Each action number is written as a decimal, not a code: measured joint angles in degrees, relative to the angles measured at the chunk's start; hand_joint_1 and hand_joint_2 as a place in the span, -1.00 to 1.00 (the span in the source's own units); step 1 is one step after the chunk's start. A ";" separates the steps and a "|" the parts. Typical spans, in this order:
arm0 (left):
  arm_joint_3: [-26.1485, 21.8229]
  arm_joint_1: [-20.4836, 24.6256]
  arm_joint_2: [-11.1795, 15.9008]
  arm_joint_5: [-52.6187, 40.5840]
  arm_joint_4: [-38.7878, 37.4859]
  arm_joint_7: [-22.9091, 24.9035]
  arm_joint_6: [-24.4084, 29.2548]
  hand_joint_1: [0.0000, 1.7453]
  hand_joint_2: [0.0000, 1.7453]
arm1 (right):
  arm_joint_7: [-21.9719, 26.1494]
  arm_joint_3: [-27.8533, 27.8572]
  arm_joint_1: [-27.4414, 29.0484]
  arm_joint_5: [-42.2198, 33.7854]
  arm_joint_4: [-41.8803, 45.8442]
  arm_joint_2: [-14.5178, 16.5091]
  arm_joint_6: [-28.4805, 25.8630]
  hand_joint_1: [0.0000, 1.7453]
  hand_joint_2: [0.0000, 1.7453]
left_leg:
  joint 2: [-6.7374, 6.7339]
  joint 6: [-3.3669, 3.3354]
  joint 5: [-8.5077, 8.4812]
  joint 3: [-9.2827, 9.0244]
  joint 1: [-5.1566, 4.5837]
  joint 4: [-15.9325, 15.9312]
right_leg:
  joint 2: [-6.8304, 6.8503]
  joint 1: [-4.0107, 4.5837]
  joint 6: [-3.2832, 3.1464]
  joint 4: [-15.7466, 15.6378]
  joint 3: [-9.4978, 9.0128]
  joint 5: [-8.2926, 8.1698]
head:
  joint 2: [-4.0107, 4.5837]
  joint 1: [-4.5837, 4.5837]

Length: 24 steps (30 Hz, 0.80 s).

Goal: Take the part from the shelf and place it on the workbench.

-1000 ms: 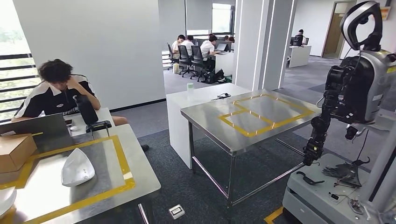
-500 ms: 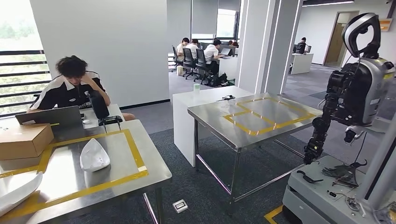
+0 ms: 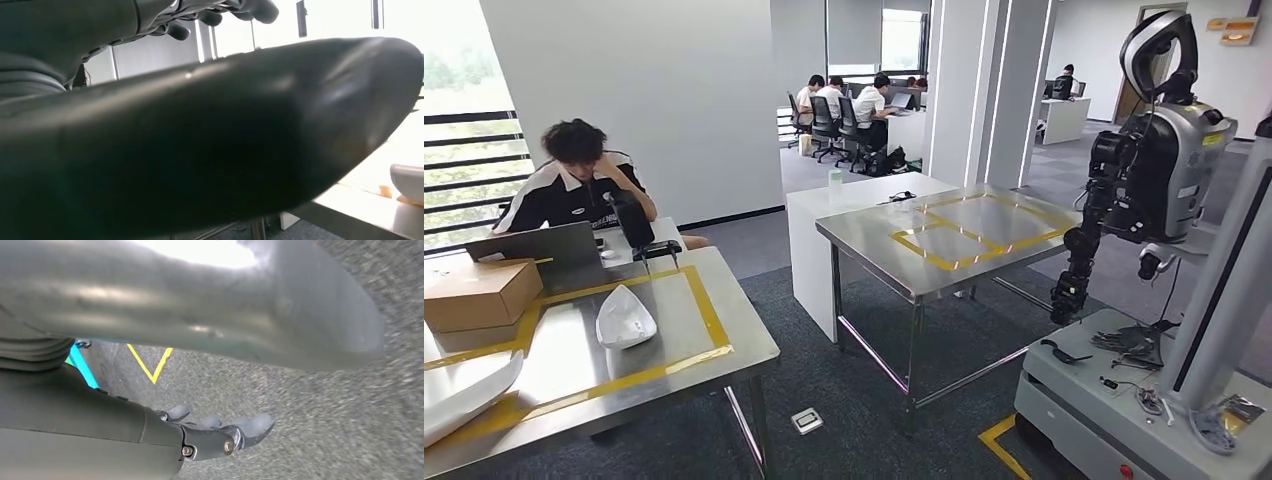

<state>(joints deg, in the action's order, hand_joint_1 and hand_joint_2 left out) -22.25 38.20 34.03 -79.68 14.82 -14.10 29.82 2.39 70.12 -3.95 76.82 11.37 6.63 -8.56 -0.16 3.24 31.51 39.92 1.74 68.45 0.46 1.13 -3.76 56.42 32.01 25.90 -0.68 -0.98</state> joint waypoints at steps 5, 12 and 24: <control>0.00 0.50 -0.56 -0.78 -0.04 0.51 -0.55 -1.00 -1.00 | -0.01 0.03 0.01 -0.09 0.01 0.13 -0.02 -1.00 -1.00 | -0.10 1.18 -1.75 -6.01 0.42 -0.88 | 0.12 -0.45 0.92 1.85 4.95 -2.60 | 0.00 0.01; 0.00 1.24 -1.50 -1.13 -0.04 0.39 -0.74 -1.00 -1.00 | -0.03 0.07 0.24 -0.10 0.00 0.08 -0.05 -1.00 -1.00 | -0.01 -2.02 -1.83 -8.44 0.10 -7.91 | -0.15 -0.39 3.00 5.02 8.66 -3.26 | 0.00 0.17; 0.00 1.04 -2.17 -0.14 0.05 0.24 -0.69 -1.00 -1.00 | 0.01 0.07 -0.29 0.48 0.05 -0.22 0.12 -1.00 -1.00 | -0.38 -1.97 -9.64 -1.53 -0.42 -9.15 | -0.26 1.16 -0.09 2.41 -2.02 4.87 | 0.00 0.26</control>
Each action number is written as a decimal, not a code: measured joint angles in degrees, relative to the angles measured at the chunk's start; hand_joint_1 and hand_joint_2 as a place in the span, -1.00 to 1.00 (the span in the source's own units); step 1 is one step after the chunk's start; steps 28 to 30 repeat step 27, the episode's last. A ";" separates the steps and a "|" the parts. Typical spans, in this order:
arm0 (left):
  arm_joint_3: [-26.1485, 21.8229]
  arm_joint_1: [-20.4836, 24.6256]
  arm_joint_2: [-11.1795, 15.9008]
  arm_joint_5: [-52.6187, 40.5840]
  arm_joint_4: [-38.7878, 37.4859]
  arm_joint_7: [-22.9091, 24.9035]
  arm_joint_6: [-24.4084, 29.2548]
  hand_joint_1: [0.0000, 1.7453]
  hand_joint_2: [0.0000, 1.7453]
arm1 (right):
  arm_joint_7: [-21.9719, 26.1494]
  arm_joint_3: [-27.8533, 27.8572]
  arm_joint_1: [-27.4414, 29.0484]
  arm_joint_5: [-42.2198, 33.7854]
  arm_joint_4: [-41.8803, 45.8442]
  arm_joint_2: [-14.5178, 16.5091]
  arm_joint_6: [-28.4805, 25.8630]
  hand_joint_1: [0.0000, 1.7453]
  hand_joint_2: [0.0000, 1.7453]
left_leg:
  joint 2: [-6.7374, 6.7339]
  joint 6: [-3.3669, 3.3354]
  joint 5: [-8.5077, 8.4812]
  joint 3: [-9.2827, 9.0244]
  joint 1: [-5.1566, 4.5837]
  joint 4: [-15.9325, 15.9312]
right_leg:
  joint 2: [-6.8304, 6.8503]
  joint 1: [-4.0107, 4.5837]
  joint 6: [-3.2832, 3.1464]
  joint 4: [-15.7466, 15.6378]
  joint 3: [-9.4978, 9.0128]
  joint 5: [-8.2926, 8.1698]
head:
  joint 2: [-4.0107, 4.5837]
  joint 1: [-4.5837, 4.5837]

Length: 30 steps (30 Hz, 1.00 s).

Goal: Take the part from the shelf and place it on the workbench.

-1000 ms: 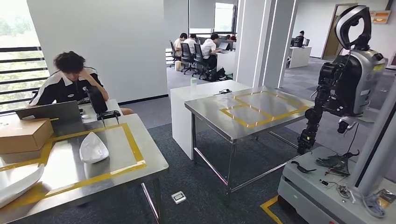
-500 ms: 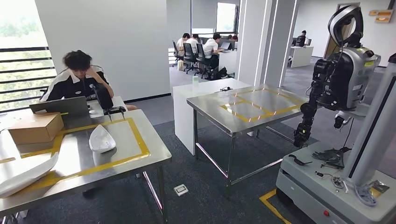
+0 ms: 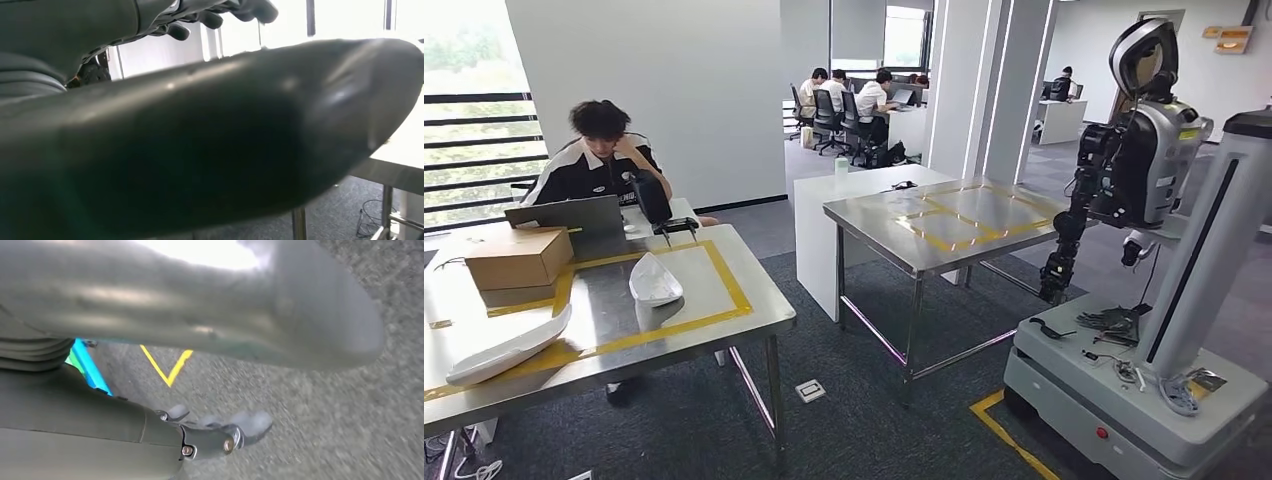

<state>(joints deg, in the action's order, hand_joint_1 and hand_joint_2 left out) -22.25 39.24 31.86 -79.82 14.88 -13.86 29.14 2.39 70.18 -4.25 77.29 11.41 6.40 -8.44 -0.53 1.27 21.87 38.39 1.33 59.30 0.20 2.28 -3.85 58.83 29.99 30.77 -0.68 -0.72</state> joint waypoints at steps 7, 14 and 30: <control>0.00 -0.49 0.21 0.12 -0.08 -0.40 -0.30 -1.00 -1.00 | -0.04 -0.01 0.11 0.20 -0.01 0.08 0.38 -1.00 -1.00 | 0.48 1.78 9.23 2.36 0.18 9.10 | 0.58 -0.62 -0.33 -3.61 2.70 -6.48 | 0.00 0.02; 0.00 -0.50 -0.07 0.14 -0.07 -0.51 -0.76 -1.00 -1.00 | -0.06 0.00 0.10 -0.12 -0.01 0.23 0.66 -1.00 -1.00 | 0.50 3.05 8.62 -8.36 0.73 1.96 | 0.71 -1.47 1.65 0.33 9.39 -9.22 | 0.00 0.07; -0.03 -0.90 -0.33 0.80 0.01 -0.97 -1.22 -1.00 -1.00 | 0.01 0.00 0.35 -0.14 -0.03 0.35 0.61 -1.00 -1.00 | 0.65 -0.34 3.23 -1.36 0.49 1.30 | -0.02 -1.89 3.39 12.03 7.70 -0.83 | 0.00 0.28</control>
